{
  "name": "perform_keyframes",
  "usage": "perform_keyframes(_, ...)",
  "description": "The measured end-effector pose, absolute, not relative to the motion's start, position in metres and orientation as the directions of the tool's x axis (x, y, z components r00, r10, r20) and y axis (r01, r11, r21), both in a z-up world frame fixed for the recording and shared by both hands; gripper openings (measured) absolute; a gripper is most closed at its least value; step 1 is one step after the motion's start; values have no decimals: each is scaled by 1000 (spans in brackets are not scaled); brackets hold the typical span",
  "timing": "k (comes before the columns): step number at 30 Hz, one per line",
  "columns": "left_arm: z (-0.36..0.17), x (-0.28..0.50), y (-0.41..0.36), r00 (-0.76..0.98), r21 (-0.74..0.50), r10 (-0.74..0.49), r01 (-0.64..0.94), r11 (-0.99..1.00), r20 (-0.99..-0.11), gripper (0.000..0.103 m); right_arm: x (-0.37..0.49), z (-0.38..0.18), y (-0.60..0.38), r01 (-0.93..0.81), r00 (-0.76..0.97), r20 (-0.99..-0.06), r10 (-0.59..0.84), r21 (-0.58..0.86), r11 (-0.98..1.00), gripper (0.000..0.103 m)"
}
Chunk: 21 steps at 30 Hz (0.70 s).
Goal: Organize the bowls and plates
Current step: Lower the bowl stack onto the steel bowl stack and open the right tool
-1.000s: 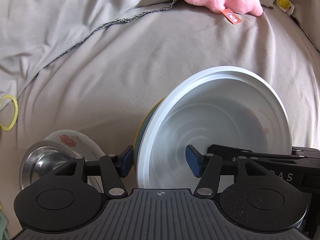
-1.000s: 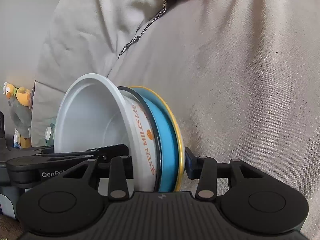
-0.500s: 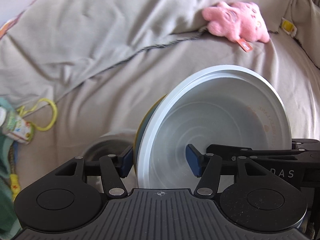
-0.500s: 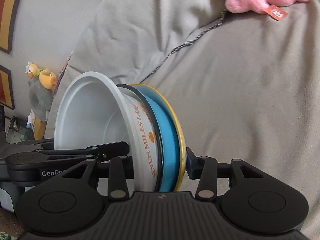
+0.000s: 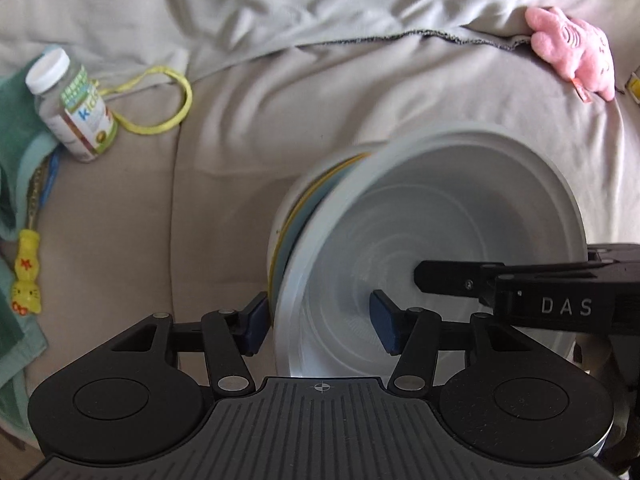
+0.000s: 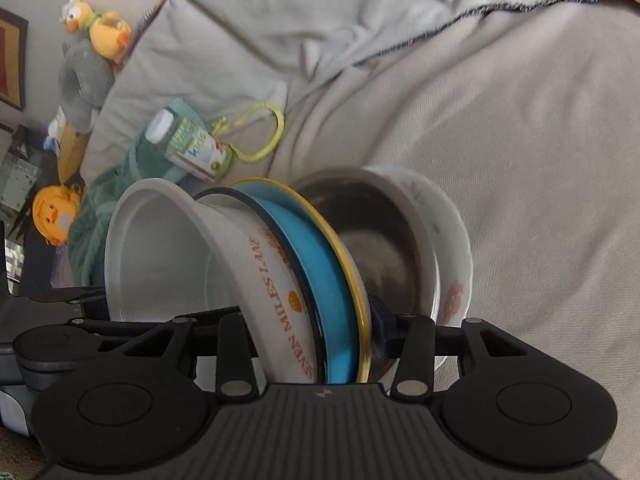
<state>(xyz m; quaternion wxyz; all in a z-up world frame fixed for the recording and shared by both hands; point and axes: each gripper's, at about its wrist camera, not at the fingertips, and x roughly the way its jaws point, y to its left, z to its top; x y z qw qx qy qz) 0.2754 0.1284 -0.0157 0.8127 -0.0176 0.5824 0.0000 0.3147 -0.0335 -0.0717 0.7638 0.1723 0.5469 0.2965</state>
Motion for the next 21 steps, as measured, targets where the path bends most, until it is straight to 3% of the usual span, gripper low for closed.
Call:
perform_keyframes(14,-9,270,136,442,-62,-83,61,996,-893,41,333,-61,-5,-295,222,-872,436,366,882,46)
perform_keyframes(21,-9,263,144,472,-78,-87,39,996,-878,40,326,-40,-29,-309,279,-845,456,371,876,48)
